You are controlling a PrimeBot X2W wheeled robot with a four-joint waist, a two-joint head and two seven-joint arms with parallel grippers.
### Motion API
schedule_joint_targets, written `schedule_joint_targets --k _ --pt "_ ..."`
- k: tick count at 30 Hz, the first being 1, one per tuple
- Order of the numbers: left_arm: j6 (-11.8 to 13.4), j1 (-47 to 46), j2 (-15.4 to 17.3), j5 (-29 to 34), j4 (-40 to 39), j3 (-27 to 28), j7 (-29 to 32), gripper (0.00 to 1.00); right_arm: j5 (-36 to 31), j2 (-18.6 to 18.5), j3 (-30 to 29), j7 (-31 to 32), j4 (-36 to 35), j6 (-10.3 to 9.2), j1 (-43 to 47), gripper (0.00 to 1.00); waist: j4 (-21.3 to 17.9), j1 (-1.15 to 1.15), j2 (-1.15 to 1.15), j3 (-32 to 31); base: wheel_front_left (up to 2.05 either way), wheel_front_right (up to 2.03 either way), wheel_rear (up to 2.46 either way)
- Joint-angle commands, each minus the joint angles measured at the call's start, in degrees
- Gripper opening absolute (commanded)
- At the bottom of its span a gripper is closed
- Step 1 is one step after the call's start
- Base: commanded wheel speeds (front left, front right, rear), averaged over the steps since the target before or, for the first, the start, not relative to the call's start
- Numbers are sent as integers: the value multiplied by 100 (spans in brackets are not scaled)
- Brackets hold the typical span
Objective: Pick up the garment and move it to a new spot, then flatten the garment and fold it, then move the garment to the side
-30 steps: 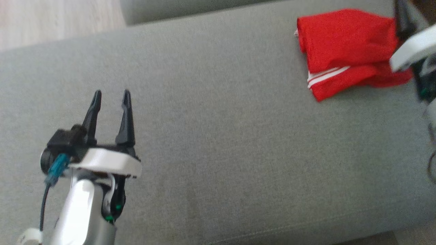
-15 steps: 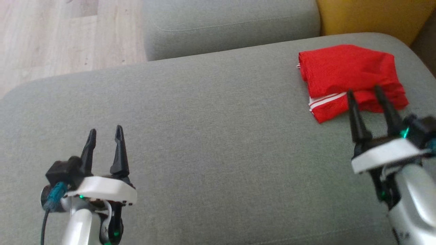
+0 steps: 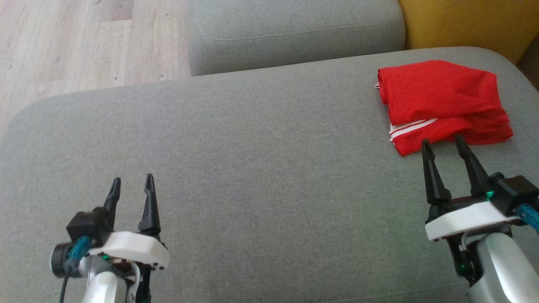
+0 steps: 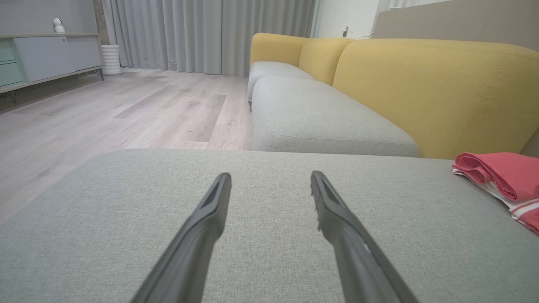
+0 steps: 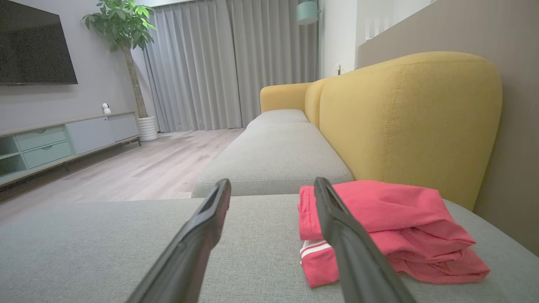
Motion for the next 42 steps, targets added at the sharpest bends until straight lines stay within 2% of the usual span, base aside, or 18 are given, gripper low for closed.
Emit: schedule_joint_targets --k 1,14,15,20,42 --pt "-36 -243 76 22 -162 252 -70 100 -56 -16 77 -61 -193 -4 -108 100 9 1 0 5 0 0 0" --pt "-136 -301 7 -83 35 447 -70 100 -48 12 266 -61 -56 -4 -273 100 48 1 0 31 0 0 0" --pt "-129 -3 -42 -86 218 205 6 0 -34 52 158 2 126 0 -17 0 49 1 0 31 0 0 0" --pt "-154 71 -63 -288 478 226 102 0 164 116 148 69 333 0 121 0 56 1 0 36 0 0 0" --pt "-278 41 -67 -1709 314 361 439 0 1520 261 -126 433 191 -1 165 0 102 1 0 60 0 0 0"
